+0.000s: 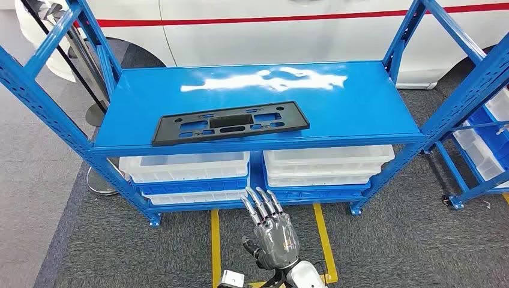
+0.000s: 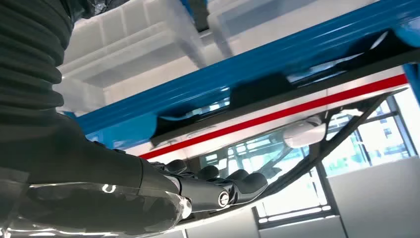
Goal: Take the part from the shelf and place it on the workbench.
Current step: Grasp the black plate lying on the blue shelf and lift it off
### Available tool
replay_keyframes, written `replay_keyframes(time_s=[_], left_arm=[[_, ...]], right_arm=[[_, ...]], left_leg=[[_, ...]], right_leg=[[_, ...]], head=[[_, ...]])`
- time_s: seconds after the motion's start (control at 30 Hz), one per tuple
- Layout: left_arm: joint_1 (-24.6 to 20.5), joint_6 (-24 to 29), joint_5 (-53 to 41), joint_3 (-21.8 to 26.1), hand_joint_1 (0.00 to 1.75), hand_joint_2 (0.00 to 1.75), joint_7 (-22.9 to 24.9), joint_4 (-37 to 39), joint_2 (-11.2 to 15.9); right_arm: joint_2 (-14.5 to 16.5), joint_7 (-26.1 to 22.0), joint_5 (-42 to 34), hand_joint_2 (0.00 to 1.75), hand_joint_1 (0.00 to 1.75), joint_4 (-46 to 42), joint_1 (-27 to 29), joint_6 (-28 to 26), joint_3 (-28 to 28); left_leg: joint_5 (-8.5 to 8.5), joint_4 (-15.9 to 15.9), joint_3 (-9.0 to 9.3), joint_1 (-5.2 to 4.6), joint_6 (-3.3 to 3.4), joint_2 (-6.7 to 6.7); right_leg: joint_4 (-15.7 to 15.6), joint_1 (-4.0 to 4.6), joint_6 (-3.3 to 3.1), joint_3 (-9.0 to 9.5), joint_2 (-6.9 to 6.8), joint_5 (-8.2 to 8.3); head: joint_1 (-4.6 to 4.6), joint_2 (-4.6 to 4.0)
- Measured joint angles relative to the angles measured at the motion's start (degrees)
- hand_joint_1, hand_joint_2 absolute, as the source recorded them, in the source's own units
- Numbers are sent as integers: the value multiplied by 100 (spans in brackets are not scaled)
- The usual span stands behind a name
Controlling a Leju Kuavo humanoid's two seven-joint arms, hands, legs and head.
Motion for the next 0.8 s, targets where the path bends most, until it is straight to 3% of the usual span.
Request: replay_keyframes(time_s=[0.1, 0.2, 0.23, 0.27, 0.3, 0.37, 0.43, 0.5, 0.57, 0.63, 0.73, 0.77, 0.8], left_arm=[[-2, -104, -9, 35, 0, 0, 41, 0, 21], [-7, -171, -34, 74, 0, 0, 69, 0, 56], [-9, -182, -43, 81, 0, 0, 80, 0, 66], [-8, -191, -56, 85, 0, 0, 94, 0, 73], [-6, -198, -67, 87, 0, 0, 109, 0, 78], [-1, -214, -96, 91, 0, 0, 140, 0, 82], [-4, -225, -120, 97, 0, 0, 163, 1, 85], [-14, -237, -142, 110, 0, 0, 179, 2, 90], [-32, -250, -169, 123, 0, 0, 192, 3, 105], [-39, -264, -189, 129, 0, 0, 198, 4, 122], [-29, -303, -225, 134, 0, 0, 196, 4, 130], [-21, -312, -237, 137, 0, 0, 194, 4, 135], [-12, -317, -248, 140, 0, 0, 193, 4, 144]], right_arm=[[37, -120, -133, 175, 0, 72, -51, -3, -20], [67, -201, -242, 175, 0, 173, -87, -6, -48], [73, -215, -263, 175, 0, 207, -88, -7, -57], [76, -230, -284, 175, 0, 239, -88, -7, -64], [80, -245, -310, 175, 0, 265, -89, -7, -69], [86, -275, -374, 175, 0, 303, -93, -7, -76], [94, -288, -432, 175, 0, 330, -101, -9, -81], [105, -283, -502, 175, 0, 360, -106, -15, -85], [115, -266, -570, 175, 0, 394, -106, -19, -86], [122, -213, -593, 175, 0, 425, -119, -21, -85], [124, -57, -589, 175, 0, 476, -141, -21, -72], [122, -3, -599, 175, 0, 494, -142, -20, -68], [119, 52, -617, 175, 0, 509, -144, -20, -60]], left_leg=[[23, -53, 29, 17, 96, 14], [13, -67, 41, 5, 181, 26], [4, -66, 48, -6, 193, 24], [-10, -64, 63, -17, 200, 20], [-28, -64, 86, -26, 202, 15], [-78, -64, 160, -43, 189, 6], [-130, -58, 201, -66, 148, 5], [-160, -61, 206, -59, 84, 10], [-188, -65, 233, -41, 20, 16], [-323, 200, 132, -31, -41, 19], [-662, 1249, -495, 20, -130, 20], [-655, 1467, -670, 38, -157, 21], [-534, 1483, -747, 53, -177, 22]], right_leg=[[211, -18, 60, -88, -4, -152], [1253, -21, 94, -616, -9, -643], [1561, -20, 94, -792, -9, -721], [1688, -18, 86, -886, -10, -685], [1587, -15, 68, -864, -10, -539], [864, 0, 5, -548, -10, -89], [239, 37, -69, -250, -12, 125], [74, 84, -114, -177, -3, 99], [-3, 70, -150, -125, 12, 97], [-88, 24, -206, -17, 2, 84], [-116, 12, -251, 97, -20, 1], [-115, 8, -246, 139, -19, -38], [-114, 1, -233, 190, -14, -81]], head=[[1, 0], [1, 0], [1, 0], [0, 0], [1, 0], [1, 0], [1, 1], [-1, 1], [0, 0], [-1, 1], [-3, 1], [-3, 0], [-3, 0]])
